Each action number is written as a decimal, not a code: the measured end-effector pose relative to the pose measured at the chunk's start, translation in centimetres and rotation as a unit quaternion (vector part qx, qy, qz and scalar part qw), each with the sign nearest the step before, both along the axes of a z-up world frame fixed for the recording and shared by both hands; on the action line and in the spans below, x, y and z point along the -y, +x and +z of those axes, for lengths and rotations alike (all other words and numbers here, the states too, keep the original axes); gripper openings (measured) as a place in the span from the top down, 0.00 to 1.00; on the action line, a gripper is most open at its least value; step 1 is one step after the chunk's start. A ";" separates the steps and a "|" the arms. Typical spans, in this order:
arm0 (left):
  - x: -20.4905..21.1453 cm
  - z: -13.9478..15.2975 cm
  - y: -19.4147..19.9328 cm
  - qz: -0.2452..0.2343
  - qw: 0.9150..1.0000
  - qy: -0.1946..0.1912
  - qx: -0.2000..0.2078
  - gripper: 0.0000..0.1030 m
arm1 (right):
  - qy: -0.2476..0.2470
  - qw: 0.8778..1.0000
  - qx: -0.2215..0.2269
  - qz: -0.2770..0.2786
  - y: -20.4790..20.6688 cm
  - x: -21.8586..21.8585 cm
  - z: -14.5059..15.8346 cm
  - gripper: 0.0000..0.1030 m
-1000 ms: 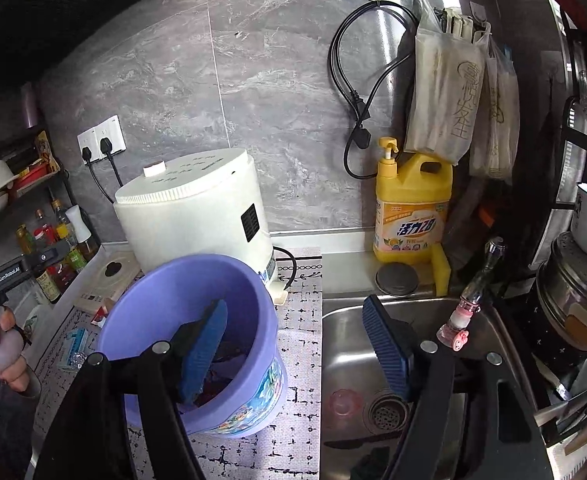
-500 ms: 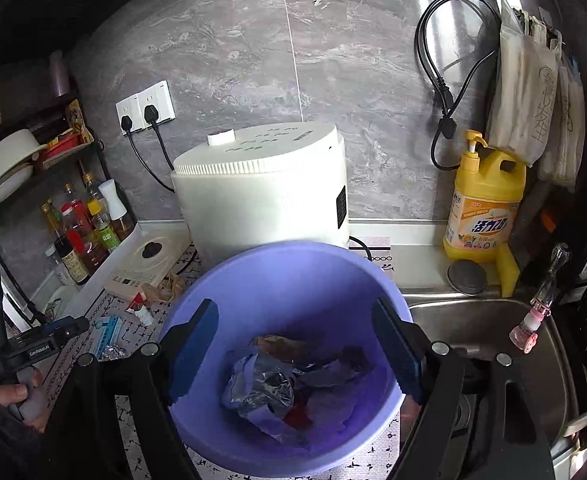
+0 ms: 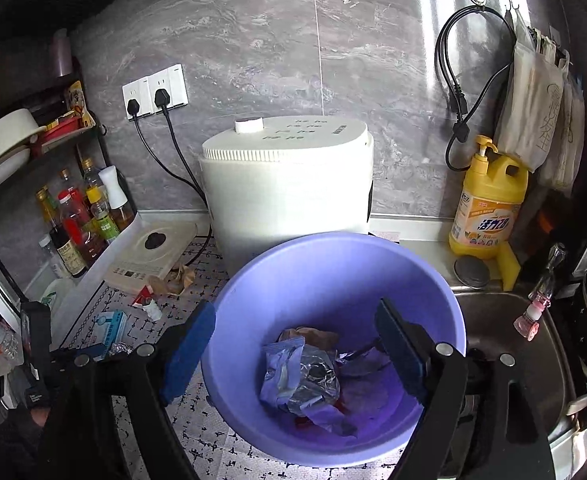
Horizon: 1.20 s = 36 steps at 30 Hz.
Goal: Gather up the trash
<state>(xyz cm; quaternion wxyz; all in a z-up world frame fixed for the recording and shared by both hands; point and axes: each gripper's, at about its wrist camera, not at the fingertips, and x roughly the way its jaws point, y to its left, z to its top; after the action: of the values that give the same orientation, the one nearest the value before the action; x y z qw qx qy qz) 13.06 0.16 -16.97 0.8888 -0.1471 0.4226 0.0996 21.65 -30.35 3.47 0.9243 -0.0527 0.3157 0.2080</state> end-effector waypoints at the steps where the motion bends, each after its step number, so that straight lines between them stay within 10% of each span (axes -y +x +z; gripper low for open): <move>1: 0.1 -0.3 0.3 -0.005 1.000 0.005 -0.004 0.41 | -0.002 1.000 0.001 0.000 -0.2 -0.1 0.1 0.22; 4: 0.8 -0.9 1.5 -0.003 0.997 0.066 -0.044 0.69 | -0.005 1.000 0.002 -0.003 -0.3 -0.1 0.2 0.22; 24: 6.5 13.9 1.0 -0.034 0.992 0.044 0.112 0.69 | 0.051 0.998 0.014 0.016 1.3 3.6 1.7 0.22; 36: 13.8 17.6 1.3 -0.053 0.982 0.048 0.173 0.69 | 0.056 0.998 0.004 0.022 1.5 9.1 0.6 0.08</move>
<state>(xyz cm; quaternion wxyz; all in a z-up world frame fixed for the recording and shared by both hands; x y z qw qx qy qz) 14.31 -13.67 0.67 0.9585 -0.0968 0.2643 0.0453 23.10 -39.48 4.07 0.9223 -0.0087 0.2985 0.2454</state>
